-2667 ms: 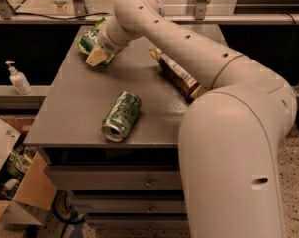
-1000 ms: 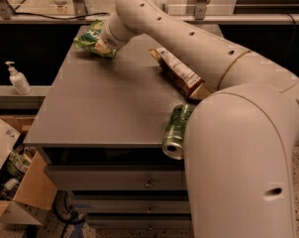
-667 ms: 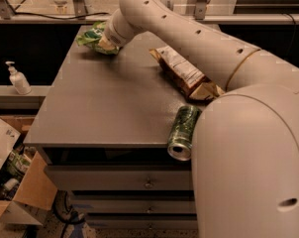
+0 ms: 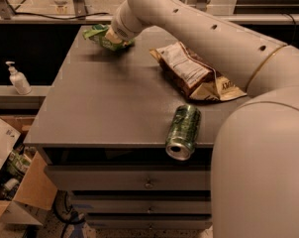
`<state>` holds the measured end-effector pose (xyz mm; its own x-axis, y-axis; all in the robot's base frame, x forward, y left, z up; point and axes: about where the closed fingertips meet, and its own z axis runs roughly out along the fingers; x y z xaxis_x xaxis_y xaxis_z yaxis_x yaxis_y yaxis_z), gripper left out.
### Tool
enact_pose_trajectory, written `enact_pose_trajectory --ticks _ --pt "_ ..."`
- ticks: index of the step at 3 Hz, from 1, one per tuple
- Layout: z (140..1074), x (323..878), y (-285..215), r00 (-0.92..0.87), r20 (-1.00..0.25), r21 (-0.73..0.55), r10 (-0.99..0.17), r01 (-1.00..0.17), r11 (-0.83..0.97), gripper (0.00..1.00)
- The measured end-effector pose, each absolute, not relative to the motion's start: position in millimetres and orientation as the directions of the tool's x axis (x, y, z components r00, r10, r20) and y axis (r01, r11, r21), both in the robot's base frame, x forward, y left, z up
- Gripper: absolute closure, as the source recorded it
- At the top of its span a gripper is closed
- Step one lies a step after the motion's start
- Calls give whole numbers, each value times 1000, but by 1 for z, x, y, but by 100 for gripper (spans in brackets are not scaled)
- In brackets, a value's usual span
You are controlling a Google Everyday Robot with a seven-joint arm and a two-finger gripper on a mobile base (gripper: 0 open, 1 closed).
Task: Pick green rice chip bag
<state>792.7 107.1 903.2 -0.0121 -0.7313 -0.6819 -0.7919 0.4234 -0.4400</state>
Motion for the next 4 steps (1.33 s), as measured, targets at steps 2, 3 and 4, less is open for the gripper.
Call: enact_pose_trajectory --ticks 2,3,4 --pt "935 783 76 -11 -733 -454 -680 -736 502 100" --pt "963 775 66 34 -766 -482 -642 -692 537 100" --pt "996 761 65 101 -778 -523 -620 -652 550 100"
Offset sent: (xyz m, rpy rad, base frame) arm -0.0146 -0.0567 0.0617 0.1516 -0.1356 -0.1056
